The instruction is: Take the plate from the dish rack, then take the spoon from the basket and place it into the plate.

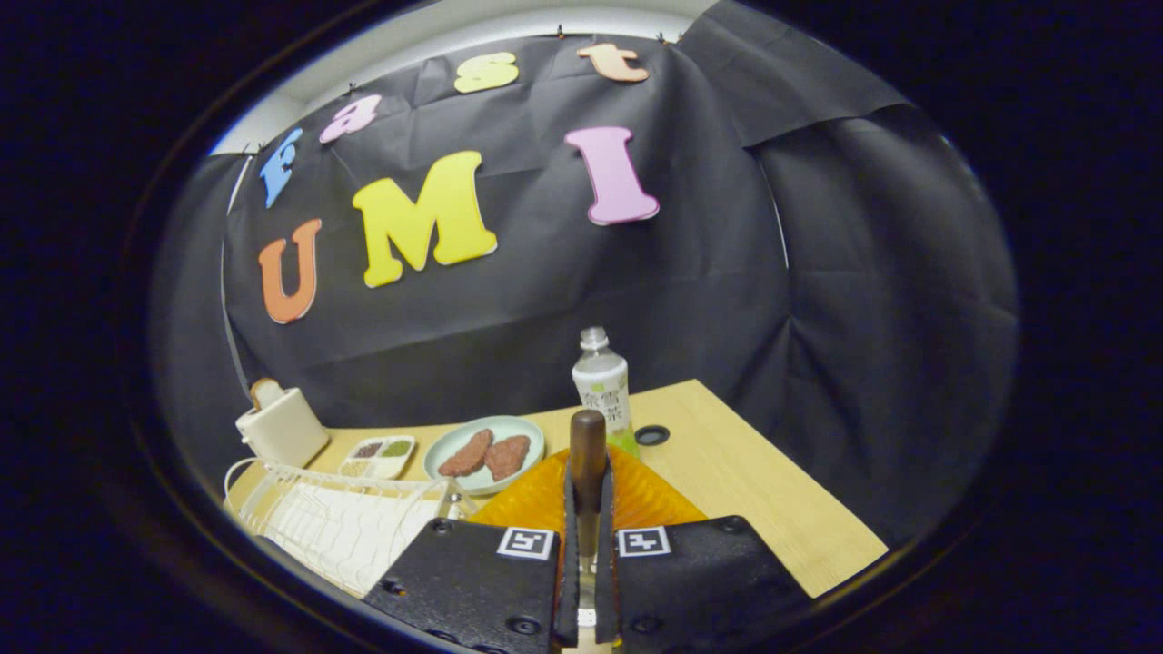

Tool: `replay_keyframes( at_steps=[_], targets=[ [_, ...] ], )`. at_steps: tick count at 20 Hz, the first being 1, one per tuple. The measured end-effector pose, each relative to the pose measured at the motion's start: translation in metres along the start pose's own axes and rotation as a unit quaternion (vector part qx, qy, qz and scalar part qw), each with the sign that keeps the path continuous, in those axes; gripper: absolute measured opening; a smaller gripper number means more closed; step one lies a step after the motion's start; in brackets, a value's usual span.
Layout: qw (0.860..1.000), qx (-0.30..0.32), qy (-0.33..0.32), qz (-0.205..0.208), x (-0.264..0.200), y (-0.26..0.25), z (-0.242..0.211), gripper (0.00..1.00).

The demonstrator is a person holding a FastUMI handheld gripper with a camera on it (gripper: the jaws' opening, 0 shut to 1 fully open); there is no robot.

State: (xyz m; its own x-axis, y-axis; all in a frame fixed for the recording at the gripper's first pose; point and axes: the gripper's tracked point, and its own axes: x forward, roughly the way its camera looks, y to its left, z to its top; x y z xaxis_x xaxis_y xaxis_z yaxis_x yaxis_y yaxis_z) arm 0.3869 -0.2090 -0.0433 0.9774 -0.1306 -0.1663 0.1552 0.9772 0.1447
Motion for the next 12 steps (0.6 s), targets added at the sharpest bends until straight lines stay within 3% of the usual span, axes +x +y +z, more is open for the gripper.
replay_keyframes(
  at_steps=[5,12],
  targets=[
    [0.999,-0.002,-0.051,0.003,-0.059,0.011,0.035,0.12],
    [0.998,-0.007,-0.052,0.034,-0.163,0.048,0.02,0.12]
  ],
)
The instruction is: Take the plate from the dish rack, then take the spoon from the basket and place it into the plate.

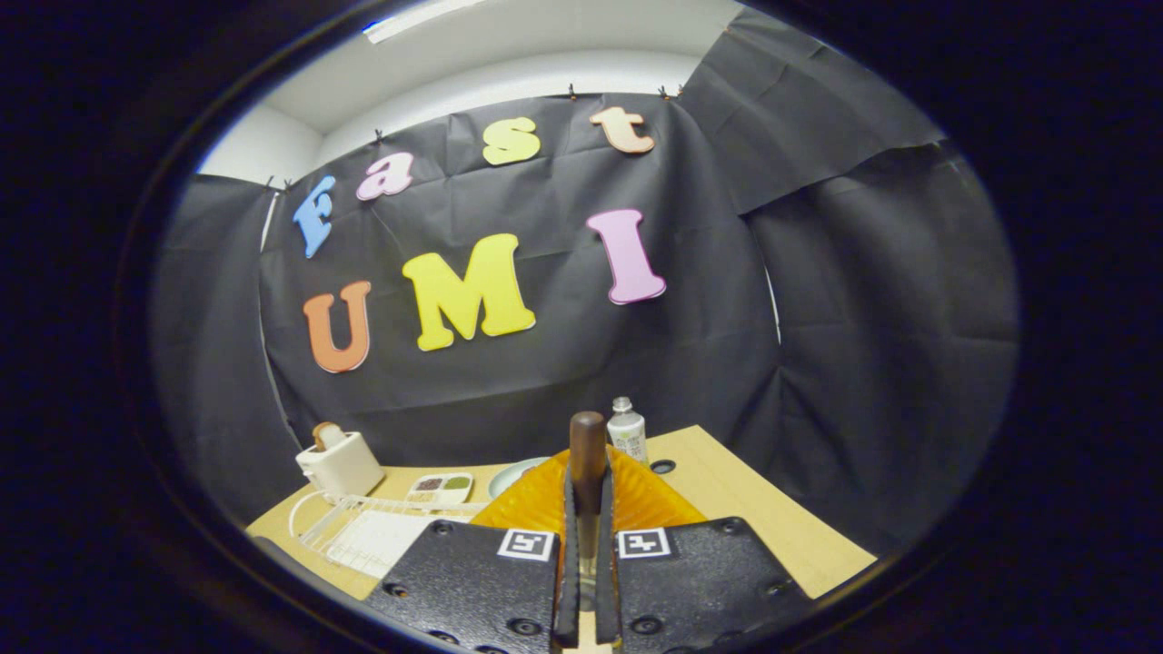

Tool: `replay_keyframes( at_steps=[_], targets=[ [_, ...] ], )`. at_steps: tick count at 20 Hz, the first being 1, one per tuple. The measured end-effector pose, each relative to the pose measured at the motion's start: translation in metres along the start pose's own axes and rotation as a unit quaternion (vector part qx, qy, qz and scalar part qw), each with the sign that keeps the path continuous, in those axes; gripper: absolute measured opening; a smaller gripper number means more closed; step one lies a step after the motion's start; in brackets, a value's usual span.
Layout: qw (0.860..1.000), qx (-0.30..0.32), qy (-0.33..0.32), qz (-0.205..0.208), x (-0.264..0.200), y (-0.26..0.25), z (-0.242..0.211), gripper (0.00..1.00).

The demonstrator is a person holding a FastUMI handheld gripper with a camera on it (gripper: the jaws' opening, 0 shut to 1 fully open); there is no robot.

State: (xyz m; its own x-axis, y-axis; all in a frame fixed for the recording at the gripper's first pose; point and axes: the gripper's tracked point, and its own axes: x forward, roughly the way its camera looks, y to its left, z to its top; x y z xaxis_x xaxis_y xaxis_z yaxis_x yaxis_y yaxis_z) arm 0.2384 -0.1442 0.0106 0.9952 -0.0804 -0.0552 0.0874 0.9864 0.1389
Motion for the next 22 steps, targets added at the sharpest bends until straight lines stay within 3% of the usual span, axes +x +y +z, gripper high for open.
replay_keyframes(
  at_steps=[8,15,22],
  targets=[
    [0.999,-0.026,-0.038,-0.009,-0.08,0.068,-0.078,0.12],
    [0.998,-0.065,-0.026,-0.005,-0.085,0.129,-0.157,0.13],
    [0.999,-0.048,-0.005,-0.025,-0.082,0.13,-0.175,0.16]
  ],
)
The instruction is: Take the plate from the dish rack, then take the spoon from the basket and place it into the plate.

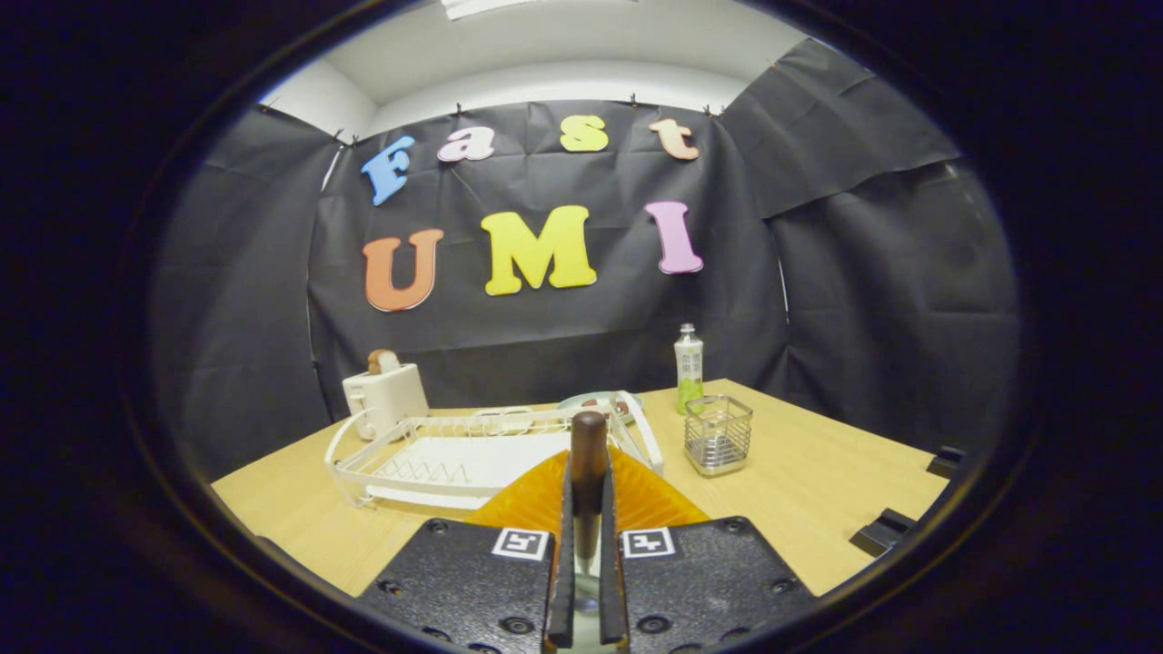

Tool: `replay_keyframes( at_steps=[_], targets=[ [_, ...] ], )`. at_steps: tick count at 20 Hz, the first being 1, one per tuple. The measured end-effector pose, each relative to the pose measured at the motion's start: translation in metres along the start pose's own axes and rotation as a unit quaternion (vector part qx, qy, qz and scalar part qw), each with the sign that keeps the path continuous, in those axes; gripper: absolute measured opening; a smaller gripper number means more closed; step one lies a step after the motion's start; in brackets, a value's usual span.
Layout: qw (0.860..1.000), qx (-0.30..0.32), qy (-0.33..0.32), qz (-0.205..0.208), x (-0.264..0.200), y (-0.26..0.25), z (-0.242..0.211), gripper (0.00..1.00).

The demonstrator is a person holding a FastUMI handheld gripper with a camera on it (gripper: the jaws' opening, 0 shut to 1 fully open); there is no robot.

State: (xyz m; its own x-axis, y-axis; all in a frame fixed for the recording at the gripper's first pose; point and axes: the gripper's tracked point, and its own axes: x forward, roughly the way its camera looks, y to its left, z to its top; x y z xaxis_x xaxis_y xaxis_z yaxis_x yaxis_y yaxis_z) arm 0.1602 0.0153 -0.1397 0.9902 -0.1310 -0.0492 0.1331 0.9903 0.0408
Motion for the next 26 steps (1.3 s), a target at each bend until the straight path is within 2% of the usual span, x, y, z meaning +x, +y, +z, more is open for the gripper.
replay_keyframes(
  at_steps=[2,6,11,16,26],
  targets=[
    [1.0,0.001,-0.014,-0.004,-0.006,-0.004,0.008,0.18],
    [0.999,0.014,-0.047,-0.008,-0.026,-0.019,0.036,0.73],
    [0.997,0.015,-0.078,-0.011,-0.059,-0.048,0.066,0.77],
    [0.999,0.005,-0.054,0.007,-0.082,-0.067,0.071,1.0],
    [0.997,0.0,-0.069,0.028,-0.128,-0.092,0.089,1.0]
  ],
)
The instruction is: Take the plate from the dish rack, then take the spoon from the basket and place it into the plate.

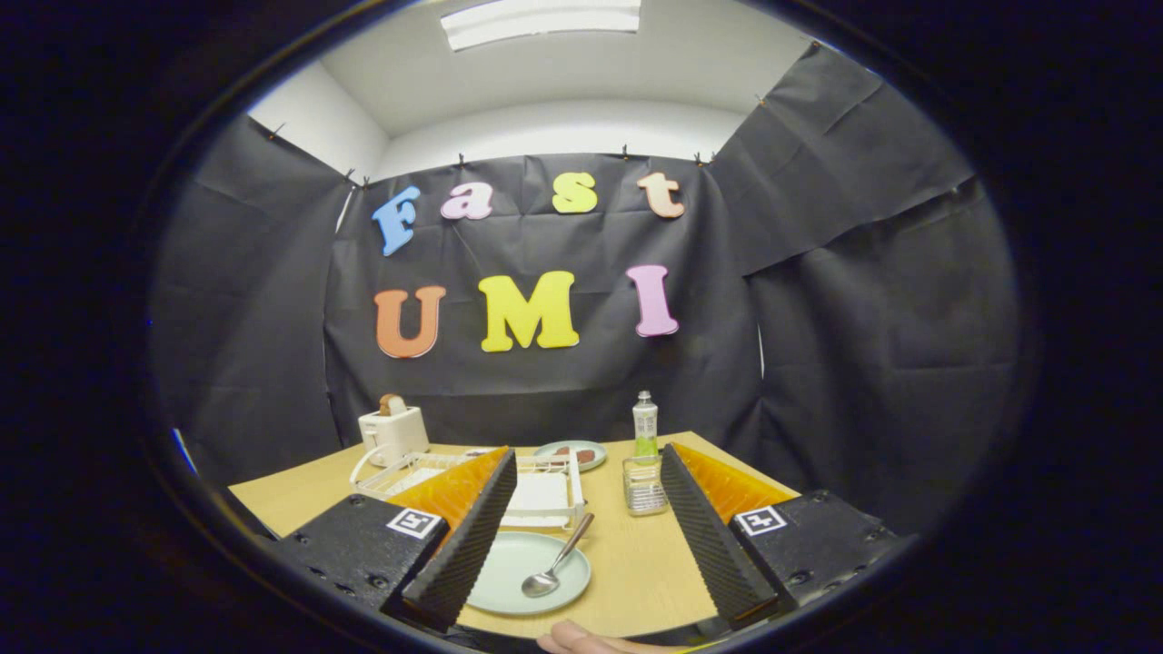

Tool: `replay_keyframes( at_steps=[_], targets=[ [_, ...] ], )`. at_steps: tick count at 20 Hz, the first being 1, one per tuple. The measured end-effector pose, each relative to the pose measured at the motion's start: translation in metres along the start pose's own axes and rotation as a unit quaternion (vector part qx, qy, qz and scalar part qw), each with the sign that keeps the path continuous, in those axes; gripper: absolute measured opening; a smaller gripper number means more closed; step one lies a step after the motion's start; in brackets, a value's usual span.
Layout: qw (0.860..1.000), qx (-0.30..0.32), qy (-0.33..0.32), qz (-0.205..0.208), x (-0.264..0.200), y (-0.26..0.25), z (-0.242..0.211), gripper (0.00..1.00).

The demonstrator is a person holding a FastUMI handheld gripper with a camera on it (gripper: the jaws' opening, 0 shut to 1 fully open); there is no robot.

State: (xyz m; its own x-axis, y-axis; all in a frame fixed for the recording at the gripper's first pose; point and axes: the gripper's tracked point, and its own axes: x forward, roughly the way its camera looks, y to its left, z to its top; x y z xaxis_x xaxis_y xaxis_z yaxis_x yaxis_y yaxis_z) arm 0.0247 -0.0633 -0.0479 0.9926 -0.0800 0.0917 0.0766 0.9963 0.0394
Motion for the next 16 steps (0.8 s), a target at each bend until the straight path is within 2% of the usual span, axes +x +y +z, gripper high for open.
replay_keyframes(
  at_steps=[7,16],
  targets=[
    [1.0,-0.01,0.003,0.004,-0.044,-0.005,0.026,1.0],
    [0.999,0.001,0.02,0.026,-0.05,0.002,0.024,1.0]
  ],
)
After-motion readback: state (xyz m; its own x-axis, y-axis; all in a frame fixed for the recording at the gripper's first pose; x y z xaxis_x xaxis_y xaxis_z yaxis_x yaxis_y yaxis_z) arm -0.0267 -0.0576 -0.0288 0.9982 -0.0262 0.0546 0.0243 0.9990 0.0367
